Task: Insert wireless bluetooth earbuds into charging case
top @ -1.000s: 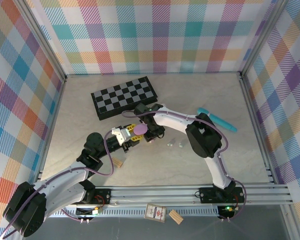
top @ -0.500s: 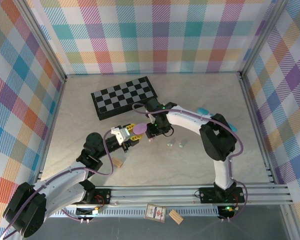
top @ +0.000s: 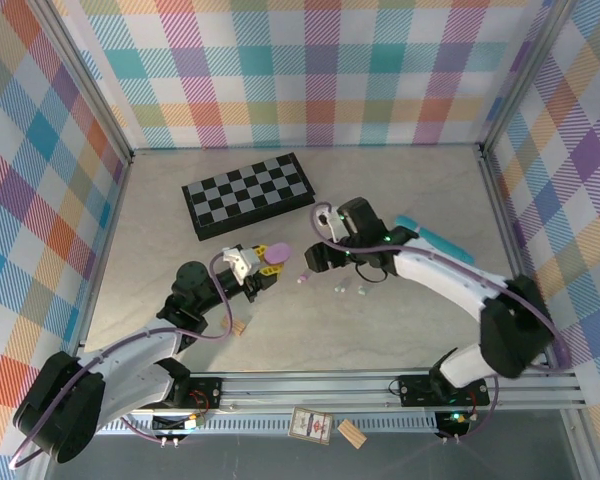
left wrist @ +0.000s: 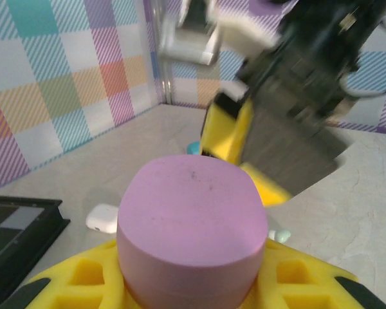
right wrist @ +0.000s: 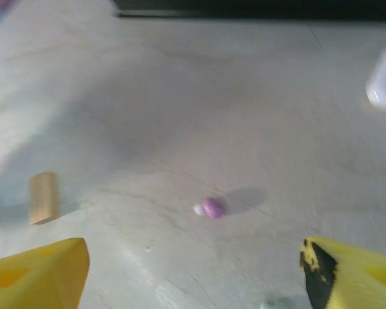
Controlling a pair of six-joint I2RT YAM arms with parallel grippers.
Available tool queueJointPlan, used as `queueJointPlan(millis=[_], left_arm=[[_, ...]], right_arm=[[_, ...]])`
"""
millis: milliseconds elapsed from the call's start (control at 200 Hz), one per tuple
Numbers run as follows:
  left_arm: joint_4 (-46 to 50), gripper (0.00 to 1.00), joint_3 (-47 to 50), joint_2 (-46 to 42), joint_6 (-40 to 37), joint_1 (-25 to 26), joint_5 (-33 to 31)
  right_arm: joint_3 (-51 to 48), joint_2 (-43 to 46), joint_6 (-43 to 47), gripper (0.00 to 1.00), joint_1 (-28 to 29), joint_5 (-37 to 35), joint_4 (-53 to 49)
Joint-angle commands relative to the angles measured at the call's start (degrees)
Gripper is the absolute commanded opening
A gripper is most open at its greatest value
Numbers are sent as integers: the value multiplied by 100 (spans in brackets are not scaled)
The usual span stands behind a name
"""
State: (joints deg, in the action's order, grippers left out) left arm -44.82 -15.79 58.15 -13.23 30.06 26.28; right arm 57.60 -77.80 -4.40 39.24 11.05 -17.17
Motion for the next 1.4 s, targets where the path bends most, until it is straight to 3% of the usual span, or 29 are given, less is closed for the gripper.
queueJointPlan(millis=[0, 165, 410, 820, 1100, 1395], left_arm=[[-39, 28, -235, 60, 128, -60, 59], [26, 29, -320, 145, 164, -62, 273], [71, 29, -399, 159, 253, -62, 696], [210, 29, -416, 12, 271, -62, 988], [228, 29, -451, 26, 287, -62, 958], [212, 29, -477, 43, 313, -62, 978]], right_arm=[[-100, 383, 1548, 91, 78, 1108, 401], [44, 540, 2035, 94, 166, 1393, 437], [298, 162, 2110, 95, 285, 1244, 782], [305, 139, 1976, 95, 288, 312, 1340], [164, 265, 2572, 96, 291, 1015, 1241], [258, -10, 2914, 97, 311, 772, 1149]])
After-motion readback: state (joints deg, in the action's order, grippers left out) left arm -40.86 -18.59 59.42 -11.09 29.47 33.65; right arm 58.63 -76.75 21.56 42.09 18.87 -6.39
